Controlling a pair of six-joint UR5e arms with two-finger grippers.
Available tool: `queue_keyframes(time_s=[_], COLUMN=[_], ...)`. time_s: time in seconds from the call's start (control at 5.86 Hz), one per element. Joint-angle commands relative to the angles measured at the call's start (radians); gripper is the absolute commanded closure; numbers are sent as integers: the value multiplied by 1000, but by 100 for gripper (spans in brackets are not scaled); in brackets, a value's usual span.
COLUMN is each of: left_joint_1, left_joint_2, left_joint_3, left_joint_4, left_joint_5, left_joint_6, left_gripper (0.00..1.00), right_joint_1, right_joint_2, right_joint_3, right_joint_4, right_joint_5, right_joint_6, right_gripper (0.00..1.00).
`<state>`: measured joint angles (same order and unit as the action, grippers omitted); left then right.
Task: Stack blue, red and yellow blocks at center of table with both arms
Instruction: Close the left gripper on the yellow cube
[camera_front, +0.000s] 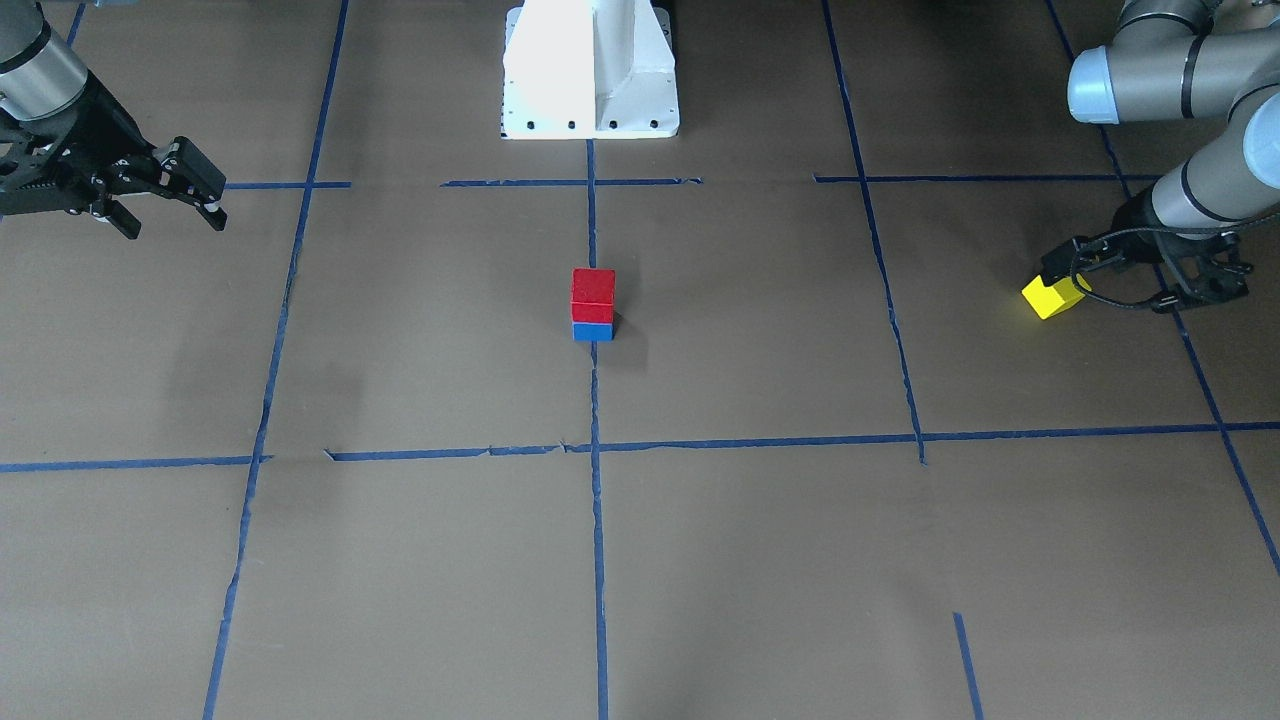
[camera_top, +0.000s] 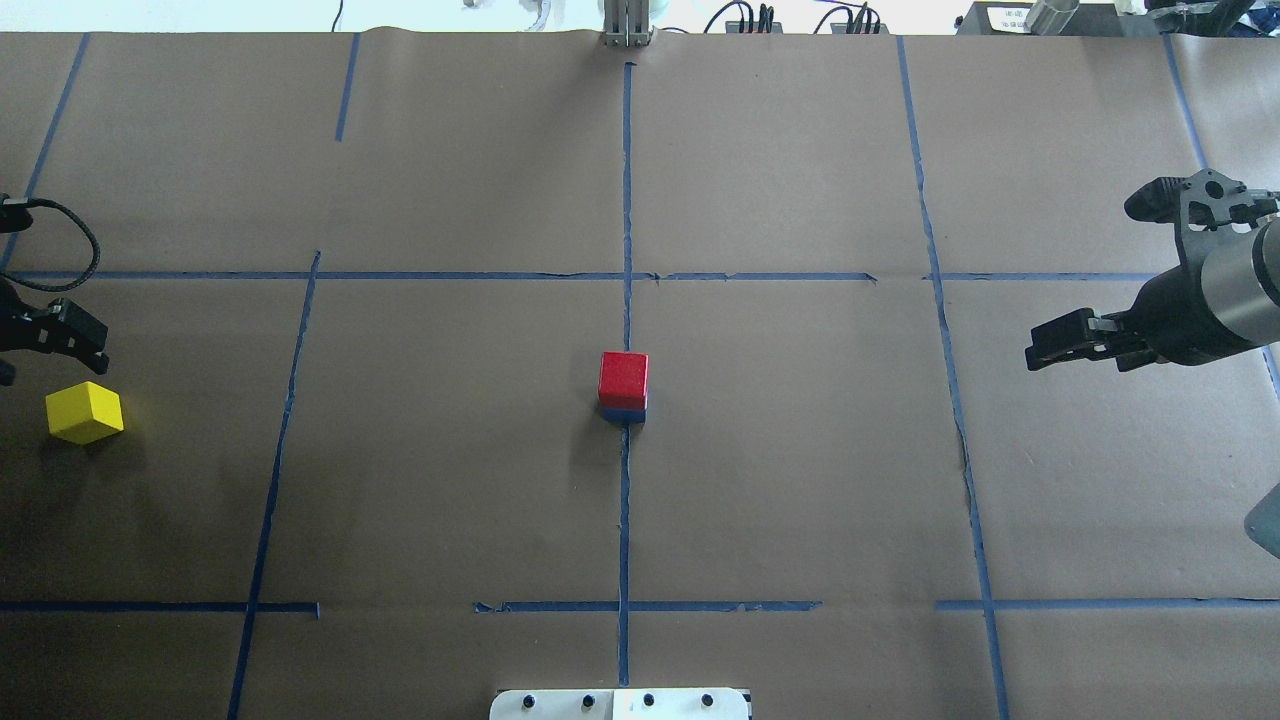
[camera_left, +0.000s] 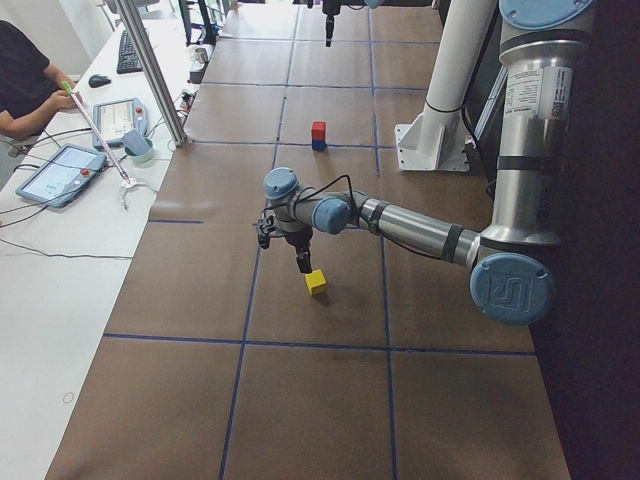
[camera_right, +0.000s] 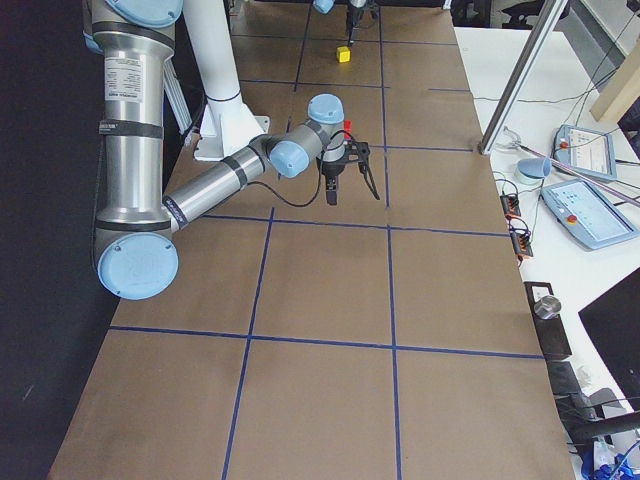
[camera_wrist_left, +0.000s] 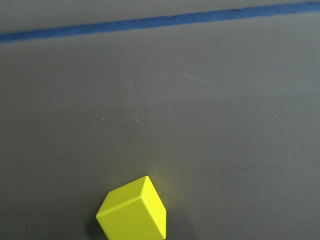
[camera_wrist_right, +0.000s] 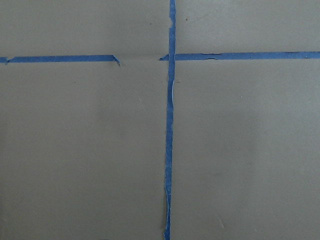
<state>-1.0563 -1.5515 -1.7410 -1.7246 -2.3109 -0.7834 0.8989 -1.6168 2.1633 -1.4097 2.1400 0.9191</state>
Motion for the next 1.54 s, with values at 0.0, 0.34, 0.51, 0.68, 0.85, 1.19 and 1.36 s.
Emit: queue_keyframes(time_s=[0.0, 0.34, 0.51, 0.68, 0.85, 1.19, 1.36], left_joint_1=[4, 1, 2, 4, 9, 10, 16], left_joint_2=[50, 51, 48, 48, 39, -14, -15], left_joint_3=[110, 101, 124, 130, 147, 210, 218], left_joint_4=[-293, -300, -305, -305, -303, -303, -305], left_joint_5=[-7, -140, -134, -131, -128, -130, -128], left_joint_6=[-237, -249, -246, -246, -246, -244, -240], left_gripper=[0, 0, 0, 0, 0, 0, 9], right_joint_1=[0, 0, 0, 0, 0, 0, 0], right_joint_2=[0, -2, -2, -3, -2, -3, -3], right_joint_3=[15, 30, 36, 36, 38, 53, 53], right_joint_4=[0, -2, -2, -2, -2, -3, -3], right_joint_5=[-2, -2, -2, -2, 0, 1, 1], right_joint_6=[7, 9, 10, 10, 10, 10, 10], right_gripper=[0, 0, 0, 0, 0, 0, 0])
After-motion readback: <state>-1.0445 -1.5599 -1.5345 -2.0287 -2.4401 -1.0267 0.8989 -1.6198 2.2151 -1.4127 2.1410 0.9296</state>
